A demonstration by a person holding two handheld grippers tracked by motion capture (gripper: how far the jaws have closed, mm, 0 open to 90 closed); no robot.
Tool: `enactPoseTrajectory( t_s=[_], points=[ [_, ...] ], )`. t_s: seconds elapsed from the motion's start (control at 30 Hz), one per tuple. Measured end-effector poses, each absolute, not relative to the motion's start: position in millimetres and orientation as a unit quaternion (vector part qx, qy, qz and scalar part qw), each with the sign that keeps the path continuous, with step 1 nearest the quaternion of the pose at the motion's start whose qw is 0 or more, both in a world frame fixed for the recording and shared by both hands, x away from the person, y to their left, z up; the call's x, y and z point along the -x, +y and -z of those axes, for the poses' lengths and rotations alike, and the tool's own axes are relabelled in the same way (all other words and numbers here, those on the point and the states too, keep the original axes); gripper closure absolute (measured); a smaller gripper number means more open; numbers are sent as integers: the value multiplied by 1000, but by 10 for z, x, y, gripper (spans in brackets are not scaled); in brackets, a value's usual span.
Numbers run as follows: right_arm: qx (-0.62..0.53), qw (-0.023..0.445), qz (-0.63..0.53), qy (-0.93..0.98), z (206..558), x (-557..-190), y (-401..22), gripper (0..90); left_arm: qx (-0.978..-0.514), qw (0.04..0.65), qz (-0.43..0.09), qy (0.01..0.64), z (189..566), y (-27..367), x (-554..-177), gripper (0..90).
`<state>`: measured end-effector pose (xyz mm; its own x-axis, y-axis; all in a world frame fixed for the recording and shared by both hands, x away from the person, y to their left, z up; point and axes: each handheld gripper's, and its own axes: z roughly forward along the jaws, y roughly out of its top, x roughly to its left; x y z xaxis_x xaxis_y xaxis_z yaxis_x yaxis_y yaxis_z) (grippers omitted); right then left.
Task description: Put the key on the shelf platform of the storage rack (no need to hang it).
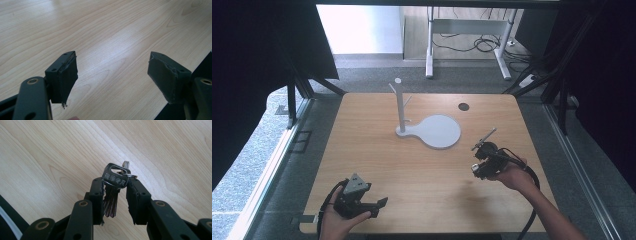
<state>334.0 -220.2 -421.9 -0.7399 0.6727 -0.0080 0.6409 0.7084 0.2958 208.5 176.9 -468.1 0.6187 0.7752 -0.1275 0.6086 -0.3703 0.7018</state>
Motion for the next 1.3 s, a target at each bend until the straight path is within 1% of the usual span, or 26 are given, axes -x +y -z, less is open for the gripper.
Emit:
enactPoseTrajectory(
  t_s=[0.47, 0.8, 1.17, 1.3],
  points=[
    [-370, 49, -139, 917, 4189, -3514, -2223, 674, -817, 371, -114, 425, 4675, 1794, -2085, 243],
    [-374, 53, -141, 915, 4139, -3648, -2252, 673, -818, 371, -112, 425, 4682, 1789, -2089, 243],
    [-370, 44, -143, 917, 4126, -3757, -2131, 674, -818, 372, -112, 424, 4676, 1788, -2086, 243],
    [-366, 49, -144, 918, 4103, -3808, -2073, 673, -819, 372, -112, 423, 4681, 1782, -2091, 243]
  ],
)
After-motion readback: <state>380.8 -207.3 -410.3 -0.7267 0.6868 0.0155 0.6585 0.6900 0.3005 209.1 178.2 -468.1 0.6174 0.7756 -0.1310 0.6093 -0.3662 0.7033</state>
